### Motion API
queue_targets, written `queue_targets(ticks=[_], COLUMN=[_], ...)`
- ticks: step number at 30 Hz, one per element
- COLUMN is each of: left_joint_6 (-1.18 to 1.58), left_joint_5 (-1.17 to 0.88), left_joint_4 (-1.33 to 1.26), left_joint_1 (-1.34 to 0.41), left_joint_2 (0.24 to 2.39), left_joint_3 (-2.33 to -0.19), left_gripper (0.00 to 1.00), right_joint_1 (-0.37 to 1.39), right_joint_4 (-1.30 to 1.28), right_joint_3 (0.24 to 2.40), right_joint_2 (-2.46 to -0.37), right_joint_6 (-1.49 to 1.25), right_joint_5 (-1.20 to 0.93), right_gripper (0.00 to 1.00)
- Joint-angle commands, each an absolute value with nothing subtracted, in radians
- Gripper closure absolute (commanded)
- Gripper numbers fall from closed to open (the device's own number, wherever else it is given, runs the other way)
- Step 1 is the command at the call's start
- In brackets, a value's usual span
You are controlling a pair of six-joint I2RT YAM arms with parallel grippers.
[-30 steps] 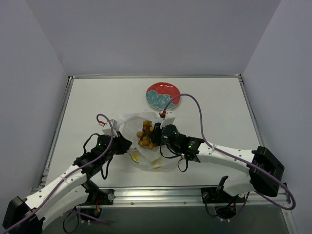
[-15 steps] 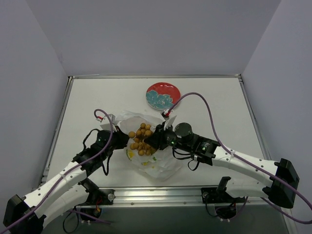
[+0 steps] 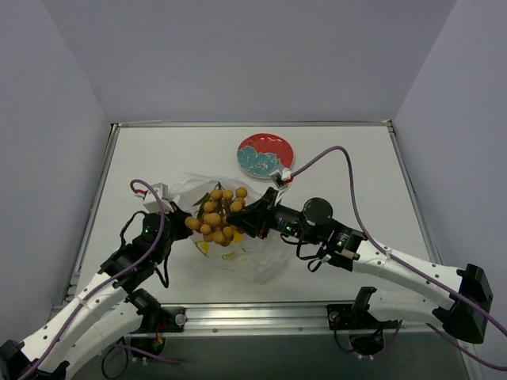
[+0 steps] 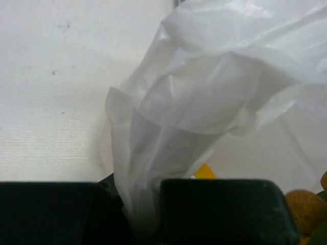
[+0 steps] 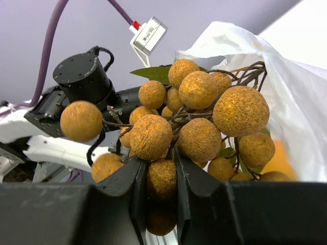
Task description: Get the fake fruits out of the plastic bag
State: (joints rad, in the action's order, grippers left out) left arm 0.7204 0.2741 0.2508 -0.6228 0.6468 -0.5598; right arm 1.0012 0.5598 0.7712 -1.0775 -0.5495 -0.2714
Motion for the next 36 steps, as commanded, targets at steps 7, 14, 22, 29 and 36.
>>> queue_targets(ticks=[7,14,22,29,36], left_joint_6=[0.738,0.735,0.712,0.704,0.675], left_joint_5=[0.285,0.275,0.287,0.294,0.307], left_joint_4=[0.248,0.226,0.182,0.293,0.298], left_joint_1=[-0.632,-0.634,-0.634,-0.634,-0.632], left_joint_2=[0.617,0.630,0.617,0.554,0.545], left_joint_3=[-0.575,-0.532,-0.532,-0.532,-0.528], left_gripper=[0.98,0.98,0.98,0.98,0.97], right_joint_1=[0.992,0.969,0.904,0.668,0.476], right_joint_4=[0.850,1.064,0.953,0.786,0.707], right_joint_3=[0.867,0.917,0.978,1.086,1.124], right_joint_2=[-1.177,-1.203,-1.201,-1.247,-1.475], right_joint_6=[-0.597,-0.672,-0.644,-0.556,-0.439], right_joint_5=[-0.241,-0.150,-0.046,-0.046,-0.028], right_gripper=[1.00,1.00,1.00,1.00,1.00])
